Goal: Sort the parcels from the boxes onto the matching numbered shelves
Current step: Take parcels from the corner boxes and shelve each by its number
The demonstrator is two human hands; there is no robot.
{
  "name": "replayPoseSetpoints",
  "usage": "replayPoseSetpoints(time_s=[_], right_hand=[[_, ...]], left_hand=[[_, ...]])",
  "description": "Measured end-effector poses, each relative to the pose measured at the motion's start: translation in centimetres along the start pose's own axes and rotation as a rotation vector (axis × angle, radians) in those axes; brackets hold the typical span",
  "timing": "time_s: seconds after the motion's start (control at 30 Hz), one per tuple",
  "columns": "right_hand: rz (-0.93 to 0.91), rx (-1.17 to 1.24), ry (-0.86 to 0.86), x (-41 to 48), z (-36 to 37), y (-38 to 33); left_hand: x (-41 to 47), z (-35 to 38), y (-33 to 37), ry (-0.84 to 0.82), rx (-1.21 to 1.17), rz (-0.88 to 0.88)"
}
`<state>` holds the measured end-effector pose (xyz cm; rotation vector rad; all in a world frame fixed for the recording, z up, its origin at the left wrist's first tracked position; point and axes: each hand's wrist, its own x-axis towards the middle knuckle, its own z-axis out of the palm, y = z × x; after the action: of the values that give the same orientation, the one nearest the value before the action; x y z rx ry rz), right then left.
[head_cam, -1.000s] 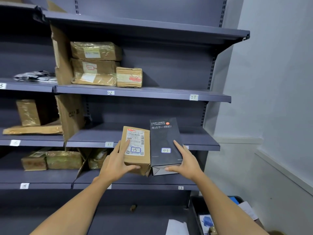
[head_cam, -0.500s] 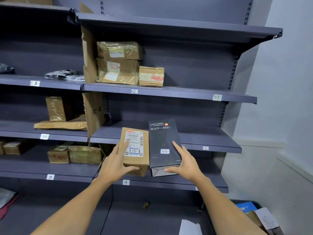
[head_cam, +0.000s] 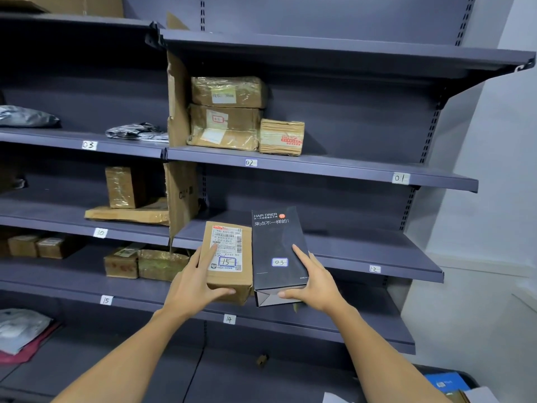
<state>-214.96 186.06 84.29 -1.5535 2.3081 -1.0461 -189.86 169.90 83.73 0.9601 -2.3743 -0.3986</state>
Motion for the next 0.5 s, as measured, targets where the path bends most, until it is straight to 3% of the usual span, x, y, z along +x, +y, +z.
replayPoseSetpoints(time_s=[0.5], right_hand=[[-0.108, 0.098, -0.151, 7.2, 4.8, -1.4]], left_hand=[[0.8, -1.5, -4.0, 0.061, 0.091, -0.21]])
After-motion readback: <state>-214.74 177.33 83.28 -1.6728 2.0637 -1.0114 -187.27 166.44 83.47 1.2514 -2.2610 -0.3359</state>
